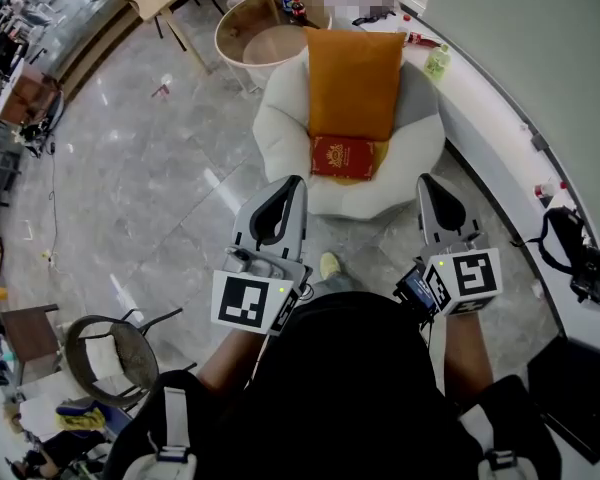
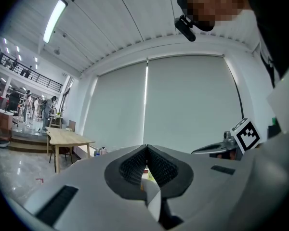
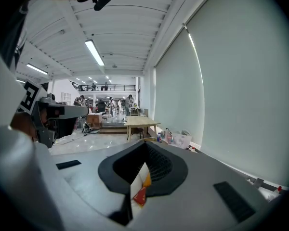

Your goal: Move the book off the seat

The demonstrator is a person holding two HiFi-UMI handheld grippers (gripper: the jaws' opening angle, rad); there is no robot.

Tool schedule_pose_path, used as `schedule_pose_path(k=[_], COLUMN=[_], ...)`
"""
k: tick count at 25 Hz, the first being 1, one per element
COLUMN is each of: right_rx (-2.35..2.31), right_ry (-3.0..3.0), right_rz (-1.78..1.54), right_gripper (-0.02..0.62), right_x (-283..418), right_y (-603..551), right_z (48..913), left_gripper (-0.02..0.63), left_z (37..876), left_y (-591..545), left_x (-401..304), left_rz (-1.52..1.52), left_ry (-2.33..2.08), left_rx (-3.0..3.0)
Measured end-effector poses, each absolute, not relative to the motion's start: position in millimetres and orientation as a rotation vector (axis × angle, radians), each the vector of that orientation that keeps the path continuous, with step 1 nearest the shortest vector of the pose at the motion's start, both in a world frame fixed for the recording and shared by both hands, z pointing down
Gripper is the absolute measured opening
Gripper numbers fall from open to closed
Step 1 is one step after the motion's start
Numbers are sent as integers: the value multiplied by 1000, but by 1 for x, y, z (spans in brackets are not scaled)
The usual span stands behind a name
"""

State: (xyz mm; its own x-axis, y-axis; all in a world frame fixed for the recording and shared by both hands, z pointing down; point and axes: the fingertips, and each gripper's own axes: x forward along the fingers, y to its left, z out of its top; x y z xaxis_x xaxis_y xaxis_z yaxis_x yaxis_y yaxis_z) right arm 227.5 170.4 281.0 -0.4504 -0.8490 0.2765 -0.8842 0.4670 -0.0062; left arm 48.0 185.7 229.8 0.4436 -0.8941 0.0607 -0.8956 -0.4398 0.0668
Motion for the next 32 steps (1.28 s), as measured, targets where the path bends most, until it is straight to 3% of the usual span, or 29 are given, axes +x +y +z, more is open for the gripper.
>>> schedule_pose_path(k=[32], right_rx=[1516], right_ry=[-2448], right_rz=[200], right_gripper=[11], right_x=[187], right_y=[138], right_z=[288], left_gripper=[11], left_z=[238], left_y=[154], left_x=[1], left_rz=[-48], left_ry=[-1587], left_rx=[2621])
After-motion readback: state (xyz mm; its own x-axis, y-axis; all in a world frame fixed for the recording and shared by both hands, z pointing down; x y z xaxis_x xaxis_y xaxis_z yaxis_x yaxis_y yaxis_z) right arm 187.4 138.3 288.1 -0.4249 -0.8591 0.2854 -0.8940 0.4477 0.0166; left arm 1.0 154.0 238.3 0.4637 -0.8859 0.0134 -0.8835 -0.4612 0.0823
